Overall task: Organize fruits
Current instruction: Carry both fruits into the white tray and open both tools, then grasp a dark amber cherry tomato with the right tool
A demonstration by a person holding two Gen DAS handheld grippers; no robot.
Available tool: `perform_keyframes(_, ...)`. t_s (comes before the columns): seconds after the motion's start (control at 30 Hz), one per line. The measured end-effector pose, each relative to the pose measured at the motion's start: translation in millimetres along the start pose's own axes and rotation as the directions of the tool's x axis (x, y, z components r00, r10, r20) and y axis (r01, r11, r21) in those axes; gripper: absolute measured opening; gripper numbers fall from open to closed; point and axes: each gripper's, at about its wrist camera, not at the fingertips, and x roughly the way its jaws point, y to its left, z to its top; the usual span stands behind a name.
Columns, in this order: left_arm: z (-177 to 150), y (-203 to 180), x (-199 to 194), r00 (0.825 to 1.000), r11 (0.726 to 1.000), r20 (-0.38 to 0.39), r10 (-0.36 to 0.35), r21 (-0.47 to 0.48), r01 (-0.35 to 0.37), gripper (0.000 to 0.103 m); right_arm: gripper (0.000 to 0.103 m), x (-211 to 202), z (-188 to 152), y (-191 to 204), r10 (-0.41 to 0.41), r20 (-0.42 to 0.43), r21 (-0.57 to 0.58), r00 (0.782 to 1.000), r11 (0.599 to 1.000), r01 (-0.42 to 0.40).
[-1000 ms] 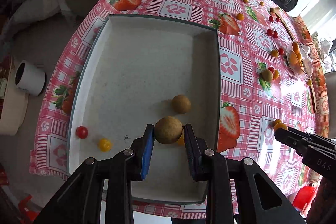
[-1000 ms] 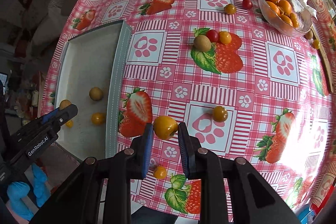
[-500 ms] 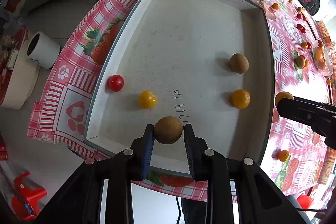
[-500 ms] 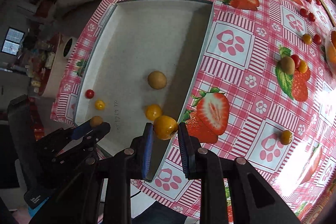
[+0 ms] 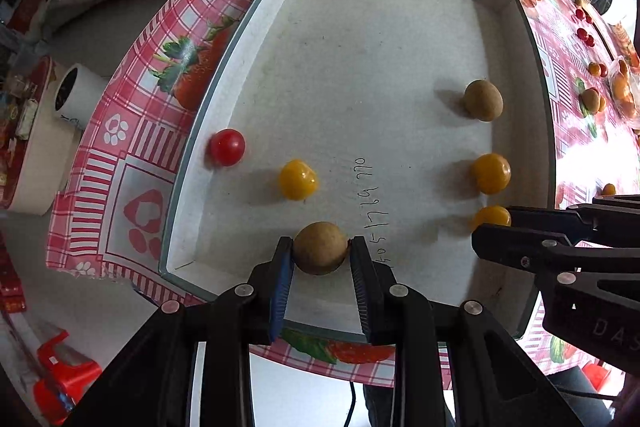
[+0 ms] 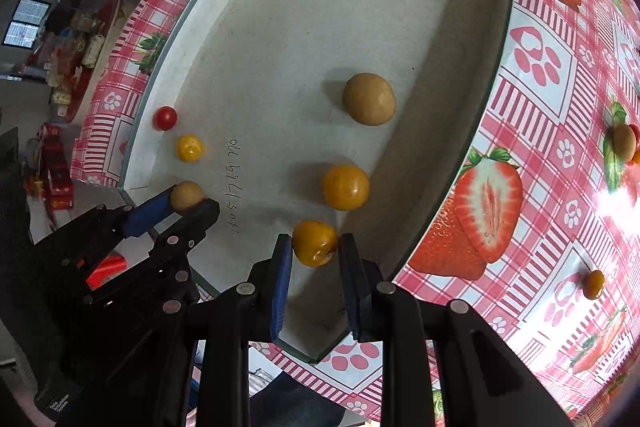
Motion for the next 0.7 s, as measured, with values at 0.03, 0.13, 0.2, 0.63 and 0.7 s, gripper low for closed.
perform_keyframes(0.03,1,-2,1,1.000,1.000,0.001,0.002,0.003,-0.002,0.030,0.026,2,1,0,-0.003,-0.006,-0.001,1.000,1.000,0.003)
perform_keyframes(0.13,0,-6,2,1.000,1.000,0.007,0.007,0.010,-0.007,0.030,0.026,9,5,-1,-0.011,-0.020,0.002,1.000,1.000,0.011)
perform_keyframes(0.2,-1,-10,1,1.000,1.000,0.010,0.011,0.014,-0.011,0.031,0.026,10,5,-2,-0.011,-0.024,0.001,1.000,1.000,0.011)
perform_keyframes(0.63,-11,-27,-16,0.997,0.996,0.052,0.057,0.068,-0.061,0.079,0.067,-31,10,-3,0.060,0.089,0.022,0.994,0.998,-0.063)
perform_keyframes(0.7,-12,-30,-23,0.995,0.995,0.080,0.055,0.080,-0.061,0.079,0.067,-41,7,-7,0.065,0.112,0.034,0.992,0.997,-0.069)
